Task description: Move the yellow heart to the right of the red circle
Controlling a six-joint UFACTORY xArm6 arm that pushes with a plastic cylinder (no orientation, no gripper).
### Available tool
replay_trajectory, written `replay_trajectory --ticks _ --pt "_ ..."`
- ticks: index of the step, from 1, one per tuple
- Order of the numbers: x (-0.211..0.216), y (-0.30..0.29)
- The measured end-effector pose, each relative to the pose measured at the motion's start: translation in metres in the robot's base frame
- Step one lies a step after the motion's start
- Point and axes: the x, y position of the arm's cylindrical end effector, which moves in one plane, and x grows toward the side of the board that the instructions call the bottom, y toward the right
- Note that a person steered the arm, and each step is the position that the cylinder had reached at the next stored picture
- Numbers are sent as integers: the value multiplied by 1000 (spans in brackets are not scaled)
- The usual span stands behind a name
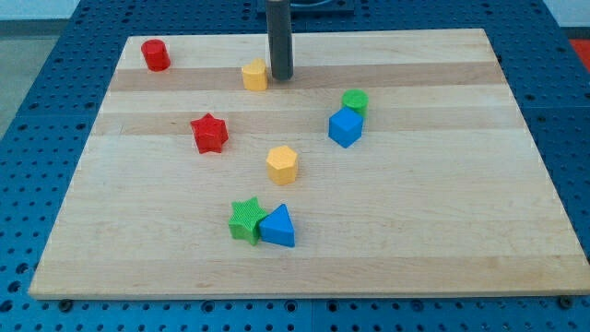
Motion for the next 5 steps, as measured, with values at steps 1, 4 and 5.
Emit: replay_trajectory --ticks 1,4,5 --pt "38 17" --pt "12 -46" --pt "-2 -46"
